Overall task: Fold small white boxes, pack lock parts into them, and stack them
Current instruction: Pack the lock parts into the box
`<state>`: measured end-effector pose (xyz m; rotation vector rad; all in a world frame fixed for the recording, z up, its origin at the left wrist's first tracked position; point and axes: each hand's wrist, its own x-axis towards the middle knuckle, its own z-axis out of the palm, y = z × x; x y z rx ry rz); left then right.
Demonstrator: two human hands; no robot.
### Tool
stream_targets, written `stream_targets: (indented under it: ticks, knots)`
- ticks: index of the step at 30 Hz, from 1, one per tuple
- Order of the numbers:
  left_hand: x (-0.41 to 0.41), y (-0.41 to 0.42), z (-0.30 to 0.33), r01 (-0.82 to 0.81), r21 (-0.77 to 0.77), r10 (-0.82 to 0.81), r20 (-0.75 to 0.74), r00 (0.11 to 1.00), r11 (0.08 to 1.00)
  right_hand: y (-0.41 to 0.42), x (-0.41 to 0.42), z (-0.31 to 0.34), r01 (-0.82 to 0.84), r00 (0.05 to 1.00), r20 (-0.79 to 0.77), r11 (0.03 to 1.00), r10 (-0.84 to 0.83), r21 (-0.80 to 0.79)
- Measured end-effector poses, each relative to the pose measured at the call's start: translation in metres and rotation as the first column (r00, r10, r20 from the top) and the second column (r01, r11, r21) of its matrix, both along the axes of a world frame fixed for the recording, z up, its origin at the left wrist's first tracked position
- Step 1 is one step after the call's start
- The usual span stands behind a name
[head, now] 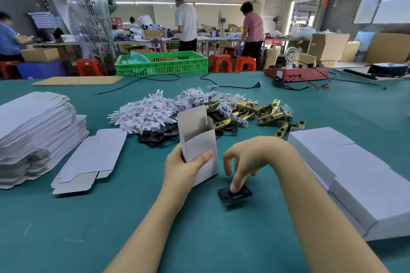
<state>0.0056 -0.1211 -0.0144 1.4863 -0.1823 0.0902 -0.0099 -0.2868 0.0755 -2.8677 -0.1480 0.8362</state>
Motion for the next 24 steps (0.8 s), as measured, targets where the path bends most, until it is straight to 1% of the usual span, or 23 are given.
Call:
stream_targets:
  ticks: [2, 5, 8, 12, 17, 20, 22, 24]
  knots:
    - [0.001, 0.0, -0.001, -0.008, -0.005, 0.008, 0.002, 1.0, 1.0, 0.005, 0.001, -0.007, -0.02, 0.999, -0.035, 0.999, 0.019, -0.034]
    - [0.001, 0.0, -0.001, -0.009, -0.013, 0.009, 0.002, 1.0, 1.0, 0.012, 0.003, -0.017, -0.075, 0.997, -0.02, 0.99, 0.074, -0.116]
    - [0.001, 0.0, 0.0, -0.004, -0.013, 0.004, 0.008, 1.0, 1.0, 0.012, 0.005, -0.022, -0.081, 0.997, -0.009, 0.992, 0.081, -0.095]
    - [0.0, 0.0, 0.001, 0.006, -0.016, -0.006, 0.012, 1.0, 1.0, 0.001, 0.006, -0.014, -0.052, 0.997, 0.054, 0.999, 0.052, 0.003]
    - [-0.003, 0.001, 0.003, 0.042, -0.037, -0.042, -0.008, 0.999, 0.998, -0.026, -0.002, 0.003, 0.054, 0.977, 0.189, 0.974, -0.096, 0.219]
    - [-0.004, 0.002, 0.003, 0.063, -0.029, -0.064, -0.012, 0.998, 0.998, -0.038, -0.009, 0.014, 0.083, 0.933, 0.297, 0.926, -0.202, 0.369]
    - [-0.005, 0.001, 0.003, 0.092, -0.013, -0.092, -0.017, 0.996, 0.996, -0.044, -0.014, 0.024, 0.077, 0.893, 0.375, 0.906, -0.248, 0.415]
    - [-0.007, 0.001, 0.004, 0.135, 0.006, -0.134, -0.016, 0.991, 0.991, -0.046, -0.018, 0.033, 0.069, 0.817, 0.488, 0.894, -0.306, 0.443]
